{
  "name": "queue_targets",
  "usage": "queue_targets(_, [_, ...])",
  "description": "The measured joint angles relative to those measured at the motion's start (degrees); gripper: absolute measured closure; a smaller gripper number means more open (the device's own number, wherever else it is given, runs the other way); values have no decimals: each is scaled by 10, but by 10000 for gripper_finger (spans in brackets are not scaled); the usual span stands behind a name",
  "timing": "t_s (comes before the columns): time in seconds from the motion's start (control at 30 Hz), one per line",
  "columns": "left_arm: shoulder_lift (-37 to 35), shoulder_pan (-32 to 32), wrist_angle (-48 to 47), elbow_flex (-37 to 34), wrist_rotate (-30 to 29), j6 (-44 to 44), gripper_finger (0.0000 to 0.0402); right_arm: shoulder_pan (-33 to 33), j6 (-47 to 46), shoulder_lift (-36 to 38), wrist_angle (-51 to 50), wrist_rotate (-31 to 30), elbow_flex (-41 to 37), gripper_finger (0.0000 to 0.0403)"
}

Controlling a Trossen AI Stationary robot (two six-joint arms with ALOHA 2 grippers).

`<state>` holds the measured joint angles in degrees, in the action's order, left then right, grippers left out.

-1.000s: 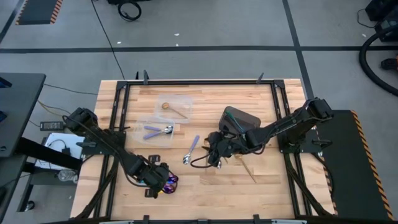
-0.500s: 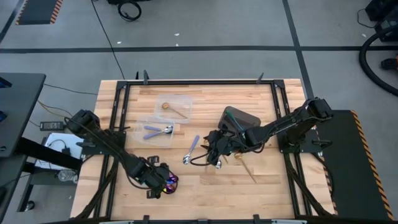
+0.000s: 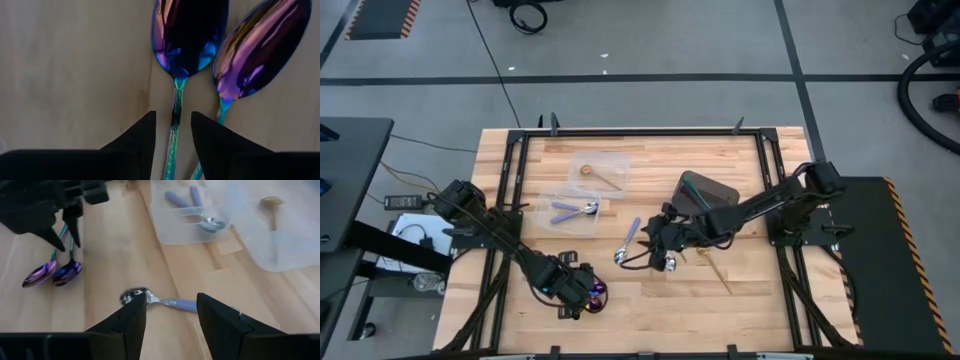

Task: Sort silverware by color (type)
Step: Put the purple spoon into the black bin

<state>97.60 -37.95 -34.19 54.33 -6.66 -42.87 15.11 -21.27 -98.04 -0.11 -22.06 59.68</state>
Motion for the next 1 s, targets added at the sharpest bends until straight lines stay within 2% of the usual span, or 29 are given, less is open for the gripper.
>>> queue_targets(0.2, [0,4,-1,0,8,6,283,-7,3,-1,5,7,0,219])
queue_targets(0.7, [26,6,-9,-2,14,29,356,-2,13,2,8,2,0,219])
queue_targets(0.8, [27,6,-10,-3,15,46,383,-2,15,2,9,2,0,219])
queue_targets(1.0, [17,5,-28,7,-3,61,384,1,19,27,-9,-5,0,221])
